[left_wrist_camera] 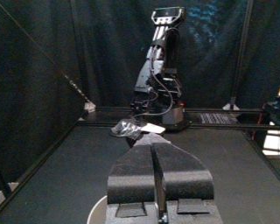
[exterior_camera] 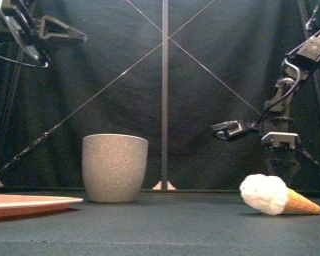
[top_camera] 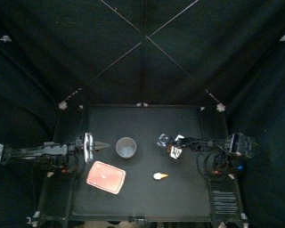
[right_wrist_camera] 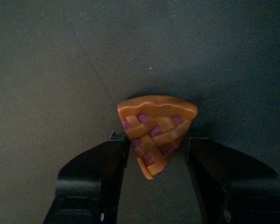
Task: Pick the pie then place it on the pink plate
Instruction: Place pie on the pink plate
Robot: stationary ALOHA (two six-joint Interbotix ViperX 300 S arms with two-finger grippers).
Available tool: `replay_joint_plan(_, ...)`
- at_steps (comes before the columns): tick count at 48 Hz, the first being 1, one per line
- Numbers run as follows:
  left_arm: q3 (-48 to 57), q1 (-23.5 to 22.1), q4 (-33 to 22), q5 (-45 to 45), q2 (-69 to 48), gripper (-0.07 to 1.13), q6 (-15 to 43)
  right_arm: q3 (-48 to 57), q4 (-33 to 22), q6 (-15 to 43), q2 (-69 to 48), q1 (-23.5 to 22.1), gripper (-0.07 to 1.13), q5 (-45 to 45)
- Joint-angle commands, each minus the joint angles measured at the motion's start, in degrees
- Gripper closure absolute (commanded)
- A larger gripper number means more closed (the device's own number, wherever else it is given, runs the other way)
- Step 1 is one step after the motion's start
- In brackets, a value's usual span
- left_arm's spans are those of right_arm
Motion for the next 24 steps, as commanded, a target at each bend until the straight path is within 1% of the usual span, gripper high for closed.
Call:
replay_joint_plan(1,-0.88,0.18,0.26,-0.35,-0.44,1.03,0.09,-0.88,0.09,0.18,-0.18,0.18,0.37,-0.09)
replay_joint_plan(4,-0.88,0.18,0.26,-0.35,-0.53,1.03,0.09,-1.41,0.53,0.18,-0.88,0.62,0.38,0.00)
replay_joint_plan(7,-1.05,0.53,0.26,-0.53,-0.79,1.03,0.09,-2.90,1.05,0.26,-2.20,2.64,0.38,0.00)
replay_joint_plan(16,-1.05,2.55,0.26,-0.70,-0.97,1.03,0.09,-11.07,4.31,0.35,-4.83,11.95,0.38,0.44)
replay_joint_plan(24,-0.79,5.98,0.09,-0.70,-0.97,1.03,0.09,-20.30,8.26,0.35,-2.37,19.60,0.38,0.18)
